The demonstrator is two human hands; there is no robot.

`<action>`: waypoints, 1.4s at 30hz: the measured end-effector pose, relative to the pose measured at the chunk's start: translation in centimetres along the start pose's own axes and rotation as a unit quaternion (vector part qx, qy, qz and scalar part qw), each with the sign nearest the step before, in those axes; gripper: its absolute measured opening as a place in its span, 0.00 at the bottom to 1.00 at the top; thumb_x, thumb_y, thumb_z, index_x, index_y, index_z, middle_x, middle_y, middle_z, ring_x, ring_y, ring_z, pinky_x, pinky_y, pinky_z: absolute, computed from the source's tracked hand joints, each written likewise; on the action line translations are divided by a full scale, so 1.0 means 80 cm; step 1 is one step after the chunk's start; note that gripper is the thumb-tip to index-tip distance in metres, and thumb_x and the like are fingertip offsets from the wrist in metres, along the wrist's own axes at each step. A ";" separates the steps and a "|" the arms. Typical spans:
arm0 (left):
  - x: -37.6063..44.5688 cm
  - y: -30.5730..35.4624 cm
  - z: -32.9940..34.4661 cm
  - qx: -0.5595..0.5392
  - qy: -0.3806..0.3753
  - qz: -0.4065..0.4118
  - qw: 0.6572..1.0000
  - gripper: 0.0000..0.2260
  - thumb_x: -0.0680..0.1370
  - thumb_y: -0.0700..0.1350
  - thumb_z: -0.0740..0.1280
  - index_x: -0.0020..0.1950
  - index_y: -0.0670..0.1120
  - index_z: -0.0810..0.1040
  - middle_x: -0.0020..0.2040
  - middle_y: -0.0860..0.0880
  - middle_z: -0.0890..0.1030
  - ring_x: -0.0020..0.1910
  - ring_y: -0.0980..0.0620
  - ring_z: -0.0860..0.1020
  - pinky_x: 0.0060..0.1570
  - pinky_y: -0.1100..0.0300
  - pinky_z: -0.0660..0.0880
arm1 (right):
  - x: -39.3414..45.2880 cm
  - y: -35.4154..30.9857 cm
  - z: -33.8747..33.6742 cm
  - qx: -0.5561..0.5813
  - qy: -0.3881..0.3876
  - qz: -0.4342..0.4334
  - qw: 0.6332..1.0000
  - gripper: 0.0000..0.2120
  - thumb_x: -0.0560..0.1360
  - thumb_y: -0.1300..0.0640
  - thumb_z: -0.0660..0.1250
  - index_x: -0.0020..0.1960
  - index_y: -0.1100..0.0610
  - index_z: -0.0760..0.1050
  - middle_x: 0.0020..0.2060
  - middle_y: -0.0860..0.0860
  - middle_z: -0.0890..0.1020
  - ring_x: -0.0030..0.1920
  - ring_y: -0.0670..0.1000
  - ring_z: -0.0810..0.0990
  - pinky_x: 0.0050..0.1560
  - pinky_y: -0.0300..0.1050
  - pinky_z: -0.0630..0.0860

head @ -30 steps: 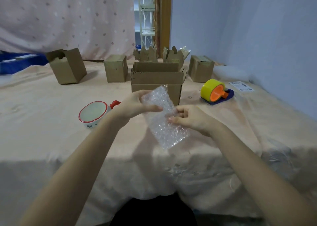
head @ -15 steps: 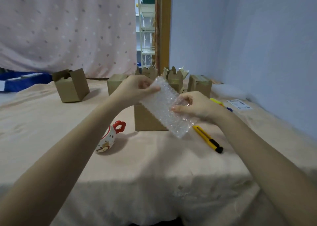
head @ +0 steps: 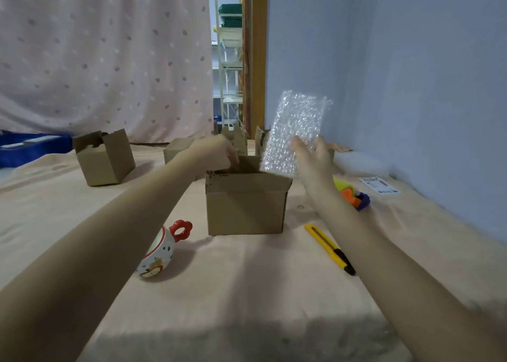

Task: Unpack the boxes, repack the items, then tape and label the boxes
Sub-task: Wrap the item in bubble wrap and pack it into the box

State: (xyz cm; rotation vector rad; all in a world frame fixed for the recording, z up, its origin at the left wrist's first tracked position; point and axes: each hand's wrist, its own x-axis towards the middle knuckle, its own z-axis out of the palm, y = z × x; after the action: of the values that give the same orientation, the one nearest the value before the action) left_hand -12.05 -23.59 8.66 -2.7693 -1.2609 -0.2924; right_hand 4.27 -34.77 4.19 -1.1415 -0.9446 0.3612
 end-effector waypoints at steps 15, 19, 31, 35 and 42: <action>0.043 0.004 0.004 0.086 -0.073 0.004 0.994 0.19 0.78 0.36 0.59 0.63 0.54 0.78 0.62 0.53 0.75 0.46 0.56 0.70 0.28 0.69 0.62 | 0.003 0.064 0.028 -0.226 0.014 -0.238 0.945 0.17 0.82 0.50 0.55 0.62 0.63 0.65 0.27 0.44 0.67 0.32 0.50 0.72 0.34 0.45 0.64; 0.034 0.005 -0.001 0.068 -0.068 0.016 0.995 0.17 0.78 0.36 0.59 0.58 0.53 0.80 0.61 0.52 0.76 0.46 0.55 0.71 0.30 0.67 0.64 | 0.009 0.076 0.023 -0.214 0.041 -0.233 0.948 0.20 0.80 0.47 0.53 0.60 0.63 0.67 0.24 0.44 0.66 0.27 0.47 0.69 0.31 0.44 0.61; -0.046 0.005 -0.003 -0.099 -0.042 -0.066 0.992 0.17 0.77 0.33 0.59 0.60 0.45 0.80 0.57 0.46 0.78 0.44 0.49 0.79 0.37 0.63 0.80 | 0.020 0.049 -0.030 -0.310 -0.188 -0.173 0.916 0.12 0.81 0.51 0.60 0.61 0.56 0.66 0.32 0.46 0.74 0.32 0.44 0.74 0.33 0.42 0.71; -0.051 0.010 -0.009 -0.083 -0.064 -0.101 0.989 0.15 0.78 0.35 0.60 0.62 0.45 0.78 0.56 0.43 0.79 0.36 0.51 0.79 0.34 0.61 0.80 | 0.025 0.037 -0.013 -0.476 -0.226 -0.221 0.821 0.15 0.80 0.49 0.60 0.64 0.54 0.67 0.30 0.47 0.70 0.32 0.49 0.71 0.30 0.42 0.63; -0.045 0.013 -0.013 -0.135 -0.117 -0.158 0.971 0.10 0.76 0.34 0.65 0.57 0.36 0.77 0.43 0.40 0.80 0.29 0.49 0.81 0.29 0.62 0.79 | 0.042 0.016 0.023 -0.553 -0.328 -0.184 0.743 0.19 0.79 0.51 0.62 0.68 0.52 0.66 0.55 0.56 0.80 0.54 0.57 0.78 0.54 0.52 0.75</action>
State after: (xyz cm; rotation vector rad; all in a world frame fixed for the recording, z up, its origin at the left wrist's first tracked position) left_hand -13.72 -27.10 8.95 -2.8802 -1.8556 -0.1701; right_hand 5.03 -30.82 4.74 -1.8815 -2.1398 -0.2260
